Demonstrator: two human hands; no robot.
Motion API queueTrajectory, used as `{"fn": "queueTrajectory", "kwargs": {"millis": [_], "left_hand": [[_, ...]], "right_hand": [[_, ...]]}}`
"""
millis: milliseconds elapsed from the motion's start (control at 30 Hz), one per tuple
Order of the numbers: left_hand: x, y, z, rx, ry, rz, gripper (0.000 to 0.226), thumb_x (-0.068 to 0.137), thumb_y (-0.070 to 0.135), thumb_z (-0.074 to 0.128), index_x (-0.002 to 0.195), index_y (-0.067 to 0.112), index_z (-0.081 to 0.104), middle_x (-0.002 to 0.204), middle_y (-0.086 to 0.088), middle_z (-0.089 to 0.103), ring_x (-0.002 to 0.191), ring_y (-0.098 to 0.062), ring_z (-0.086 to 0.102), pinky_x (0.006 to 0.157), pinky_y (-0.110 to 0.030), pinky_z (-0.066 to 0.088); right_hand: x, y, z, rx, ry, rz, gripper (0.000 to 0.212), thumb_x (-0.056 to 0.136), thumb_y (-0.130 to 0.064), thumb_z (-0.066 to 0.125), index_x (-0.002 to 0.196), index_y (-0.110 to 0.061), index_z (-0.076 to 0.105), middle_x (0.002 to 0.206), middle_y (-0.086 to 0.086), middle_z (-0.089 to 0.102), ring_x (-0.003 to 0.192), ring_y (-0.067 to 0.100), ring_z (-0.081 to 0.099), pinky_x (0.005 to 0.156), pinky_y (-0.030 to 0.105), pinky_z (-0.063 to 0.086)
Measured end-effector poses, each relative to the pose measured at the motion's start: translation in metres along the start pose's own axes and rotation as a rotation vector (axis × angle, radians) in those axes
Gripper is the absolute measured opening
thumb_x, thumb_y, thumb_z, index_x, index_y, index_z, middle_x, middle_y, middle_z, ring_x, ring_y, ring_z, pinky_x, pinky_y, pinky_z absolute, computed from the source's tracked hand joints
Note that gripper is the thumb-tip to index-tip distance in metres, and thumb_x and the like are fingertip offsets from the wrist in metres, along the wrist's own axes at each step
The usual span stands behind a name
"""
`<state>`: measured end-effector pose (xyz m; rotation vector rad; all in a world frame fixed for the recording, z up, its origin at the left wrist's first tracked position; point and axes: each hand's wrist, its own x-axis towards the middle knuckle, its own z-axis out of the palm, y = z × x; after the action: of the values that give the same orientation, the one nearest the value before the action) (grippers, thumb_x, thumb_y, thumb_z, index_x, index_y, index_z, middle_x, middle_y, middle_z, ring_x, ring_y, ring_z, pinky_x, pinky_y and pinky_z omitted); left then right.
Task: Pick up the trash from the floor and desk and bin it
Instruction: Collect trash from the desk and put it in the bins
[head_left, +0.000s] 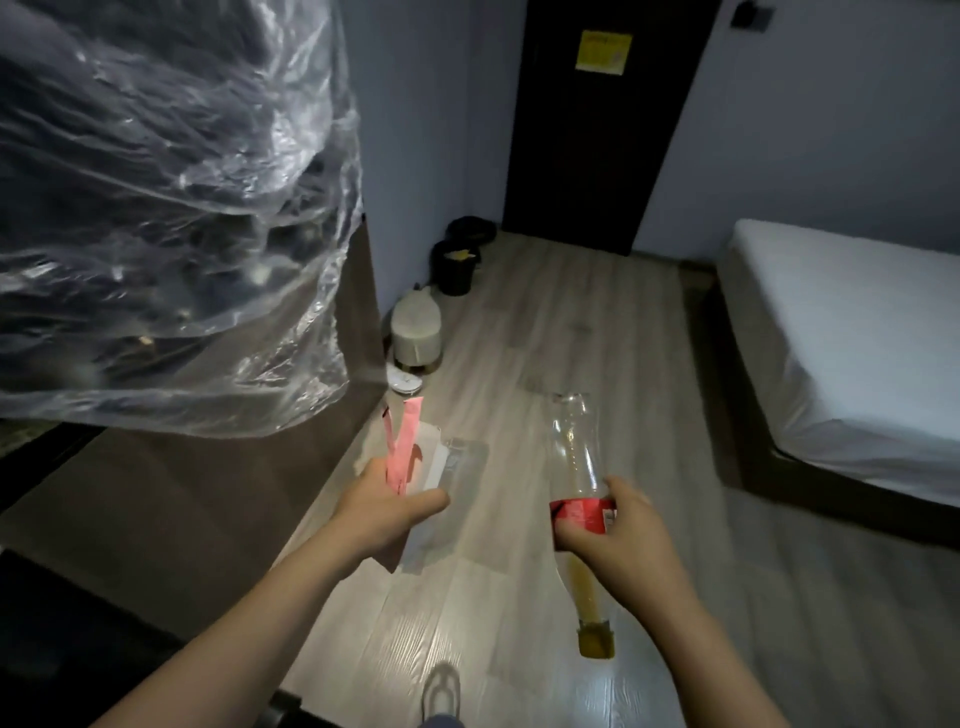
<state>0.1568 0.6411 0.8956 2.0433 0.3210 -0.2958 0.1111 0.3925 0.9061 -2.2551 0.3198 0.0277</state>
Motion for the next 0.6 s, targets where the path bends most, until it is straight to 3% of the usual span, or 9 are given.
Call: {"fn": "queueTrajectory", "kwargs": {"millis": [200, 333, 467, 600], "left_hand": [[0.092, 0.059, 0.038, 0.035, -0.053, 0.089, 0.040, 0.049, 0.047, 0.066, 0.076, 0.022, 0.052, 0.067, 0.008, 0.055, 0.060, -0.007, 0.052, 0.053, -0.022, 0.041], [0.157, 0.101, 0.043, 0.023, -0.073, 0.118, 0.046, 0.050, 0.047, 0.067, 0.085, 0.019, 0.054, 0.070, 0.007, 0.056, 0.064, -0.012, 0.053, 0.057, -0.026, 0.042], [0.217, 0.144, 0.045, 0.010, -0.103, 0.138, 0.048, 0.051, 0.049, 0.067, 0.090, 0.027, 0.050, 0.081, 0.008, 0.058, 0.072, -0.009, 0.056, 0.058, -0.024, 0.041], [0.263, 0.177, 0.055, 0.043, -0.121, 0.153, 0.046, 0.055, 0.048, 0.068, 0.090, 0.025, 0.050, 0.081, 0.009, 0.056, 0.071, -0.006, 0.053, 0.056, -0.024, 0.040]], "right_hand": [[0.094, 0.004, -0.025, -0.037, 0.066, 0.056, 0.041, 0.063, -0.039, 0.074, 0.090, -0.025, 0.046, 0.093, -0.011, 0.051, 0.080, 0.008, 0.055, 0.071, 0.032, 0.053], [0.165, -0.010, -0.034, 0.005, 0.060, 0.078, 0.036, 0.061, -0.038, 0.074, 0.090, -0.029, 0.053, 0.094, -0.008, 0.057, 0.079, 0.010, 0.061, 0.068, 0.030, 0.055], [0.232, -0.020, -0.040, 0.035, 0.063, 0.094, 0.037, 0.065, -0.036, 0.074, 0.087, -0.034, 0.045, 0.095, -0.014, 0.050, 0.079, 0.006, 0.057, 0.065, 0.023, 0.049], [0.291, -0.022, -0.052, 0.038, 0.087, 0.112, 0.036, 0.064, -0.034, 0.074, 0.088, -0.034, 0.048, 0.099, -0.008, 0.052, 0.080, 0.008, 0.059, 0.069, 0.030, 0.053]]}}
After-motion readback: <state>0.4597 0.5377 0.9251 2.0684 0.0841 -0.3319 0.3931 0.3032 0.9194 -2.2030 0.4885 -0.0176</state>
